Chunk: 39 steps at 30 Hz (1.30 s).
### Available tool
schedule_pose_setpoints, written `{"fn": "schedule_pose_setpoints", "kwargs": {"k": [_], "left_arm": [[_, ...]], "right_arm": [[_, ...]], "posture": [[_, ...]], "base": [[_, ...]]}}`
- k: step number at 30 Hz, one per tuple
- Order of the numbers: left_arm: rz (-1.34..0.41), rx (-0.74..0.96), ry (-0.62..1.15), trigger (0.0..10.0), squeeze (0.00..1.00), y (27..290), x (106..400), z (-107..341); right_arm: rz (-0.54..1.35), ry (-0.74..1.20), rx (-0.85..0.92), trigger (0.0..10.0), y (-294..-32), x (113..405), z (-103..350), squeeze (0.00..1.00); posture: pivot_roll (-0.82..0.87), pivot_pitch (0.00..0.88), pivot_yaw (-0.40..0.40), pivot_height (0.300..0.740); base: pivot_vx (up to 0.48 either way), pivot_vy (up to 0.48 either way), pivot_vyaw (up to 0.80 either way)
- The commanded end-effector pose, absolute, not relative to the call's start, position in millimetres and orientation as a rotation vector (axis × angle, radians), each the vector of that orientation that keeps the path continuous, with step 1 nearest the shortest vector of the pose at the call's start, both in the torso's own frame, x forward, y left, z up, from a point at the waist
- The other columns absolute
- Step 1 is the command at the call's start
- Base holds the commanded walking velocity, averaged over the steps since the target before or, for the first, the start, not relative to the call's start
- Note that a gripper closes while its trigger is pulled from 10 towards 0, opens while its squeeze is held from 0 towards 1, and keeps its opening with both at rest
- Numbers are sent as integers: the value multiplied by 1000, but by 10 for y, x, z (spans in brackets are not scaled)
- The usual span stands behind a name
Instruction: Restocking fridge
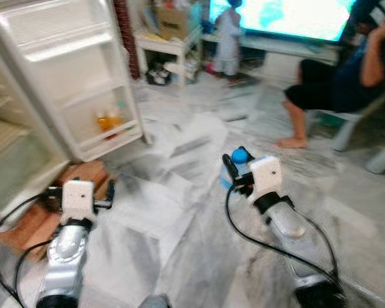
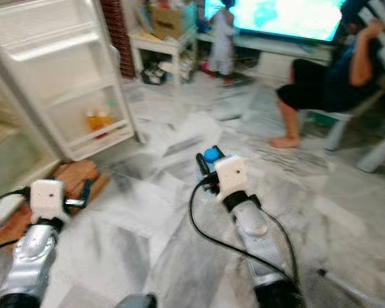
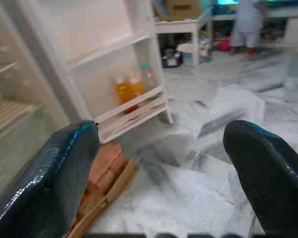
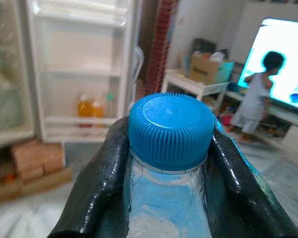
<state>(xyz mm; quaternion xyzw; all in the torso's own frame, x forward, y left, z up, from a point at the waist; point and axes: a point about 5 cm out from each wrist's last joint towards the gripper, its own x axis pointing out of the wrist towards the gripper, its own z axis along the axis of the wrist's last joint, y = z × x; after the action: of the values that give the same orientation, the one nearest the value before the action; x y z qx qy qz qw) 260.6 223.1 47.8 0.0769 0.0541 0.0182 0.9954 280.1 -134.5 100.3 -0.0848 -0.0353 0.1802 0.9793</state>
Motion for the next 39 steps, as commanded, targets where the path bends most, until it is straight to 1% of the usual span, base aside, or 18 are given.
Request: {"fn": "schedule_pose_setpoints", "kwargs": {"k": [1,14,32,39], "left_arm": [[42,166,97,10000,0,2274,2633,517],[51,164,103,10000,0,2292,2611,488],[64,156,113,10000,0,2278,2624,454],[67,156,115,10000,0,2278,2624,447]], "right_arm": [[373,-137,-163,10000,-1280,2844,1130,0],[388,-144,-164,10000,-1275,2849,1131,0],[461,-151,-166,10000,-1224,2868,1146,0],[468,-146,-155,10000,-1217,2886,1143,0]], "posture": [[17,0,-7,740],[16,0,-13,740],[14,0,-22,740],[17,0,-22,740]], "base": [[424,0,788],[455,0,783],[480,0,765],[480,0,79]]}}
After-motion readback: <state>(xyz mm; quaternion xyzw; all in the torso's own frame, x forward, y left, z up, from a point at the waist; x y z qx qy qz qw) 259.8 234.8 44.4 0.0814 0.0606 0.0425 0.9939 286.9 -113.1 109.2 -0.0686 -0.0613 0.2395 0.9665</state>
